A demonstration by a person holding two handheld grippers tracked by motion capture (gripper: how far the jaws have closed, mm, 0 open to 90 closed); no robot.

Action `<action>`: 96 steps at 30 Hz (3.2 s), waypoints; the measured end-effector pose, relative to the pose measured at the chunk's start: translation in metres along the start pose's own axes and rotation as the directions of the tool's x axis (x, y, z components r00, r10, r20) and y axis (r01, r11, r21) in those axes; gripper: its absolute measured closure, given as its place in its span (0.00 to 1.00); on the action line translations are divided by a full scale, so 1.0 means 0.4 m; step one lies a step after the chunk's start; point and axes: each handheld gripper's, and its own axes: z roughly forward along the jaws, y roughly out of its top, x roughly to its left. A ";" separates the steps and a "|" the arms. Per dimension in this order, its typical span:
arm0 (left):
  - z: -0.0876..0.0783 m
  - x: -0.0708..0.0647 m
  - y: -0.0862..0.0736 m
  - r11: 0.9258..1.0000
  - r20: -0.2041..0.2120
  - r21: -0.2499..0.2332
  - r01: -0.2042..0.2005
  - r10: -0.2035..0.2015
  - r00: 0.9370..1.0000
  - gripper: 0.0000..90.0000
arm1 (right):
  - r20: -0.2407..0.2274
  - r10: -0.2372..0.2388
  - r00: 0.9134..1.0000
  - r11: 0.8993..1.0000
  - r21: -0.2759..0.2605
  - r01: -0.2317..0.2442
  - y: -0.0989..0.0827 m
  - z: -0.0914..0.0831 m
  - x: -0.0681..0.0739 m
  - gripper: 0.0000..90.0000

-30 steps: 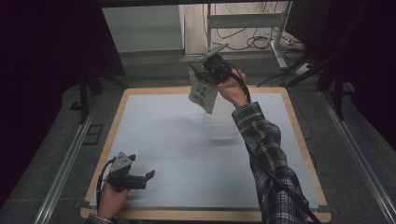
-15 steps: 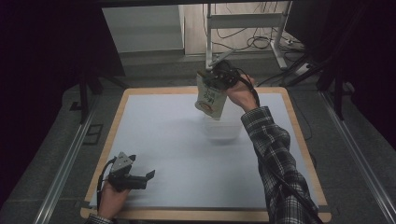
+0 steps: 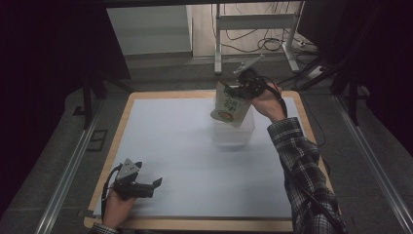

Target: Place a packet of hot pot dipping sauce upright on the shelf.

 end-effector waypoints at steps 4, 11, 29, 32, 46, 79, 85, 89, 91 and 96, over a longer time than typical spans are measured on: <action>0.001 0.000 0.001 1.000 -0.001 0.001 -0.001 0.001 1.000 0.00 | 0.004 0.005 1.000 1.000 0.020 -0.005 -0.020 -0.021 -0.015 0.98; 0.002 0.000 0.001 1.000 -0.001 0.003 -0.004 0.004 1.000 0.00 | 0.013 -0.003 1.000 0.999 0.041 0.003 -0.021 -0.008 -0.008 0.98; 0.004 0.000 0.002 1.000 -0.001 0.007 -0.005 0.005 1.000 0.00 | 0.047 -0.011 0.999 0.995 0.100 0.006 -0.047 -0.013 -0.013 0.99; 0.004 -0.001 0.002 1.000 -0.002 0.007 -0.004 0.004 1.000 0.00 | 0.052 -0.028 0.998 0.993 0.115 0.022 -0.048 -0.020 -0.011 0.99; 0.004 0.000 0.001 1.000 -0.001 0.007 -0.006 0.006 1.000 0.00 | 0.030 -0.072 0.997 0.991 0.114 0.069 -0.029 0.019 0.016 0.84; 0.004 -0.002 0.001 1.000 -0.005 0.008 -0.008 0.008 1.000 0.00 | 0.061 0.043 0.997 0.998 0.033 -0.045 -0.068 -0.005 0.011 0.25; 0.004 -0.002 0.002 1.000 -0.005 0.008 -0.008 0.008 1.000 0.00 | 0.046 0.067 0.997 0.998 0.012 -0.068 -0.083 -0.014 0.009 0.18; 0.003 -0.002 0.002 1.000 -0.005 0.007 -0.007 0.008 1.000 0.00 | 0.032 0.080 0.996 0.997 -0.008 -0.080 -0.090 -0.022 0.009 0.16; 0.003 -0.002 0.002 1.000 -0.006 0.008 -0.007 0.008 1.000 0.00 | 0.030 0.088 0.996 0.996 -0.014 -0.087 -0.098 -0.028 0.010 0.13; 0.003 -0.003 0.002 1.000 -0.007 0.009 -0.011 0.011 1.000 0.00 | 0.030 0.109 0.994 0.994 -0.020 -0.108 -0.114 -0.035 0.010 0.11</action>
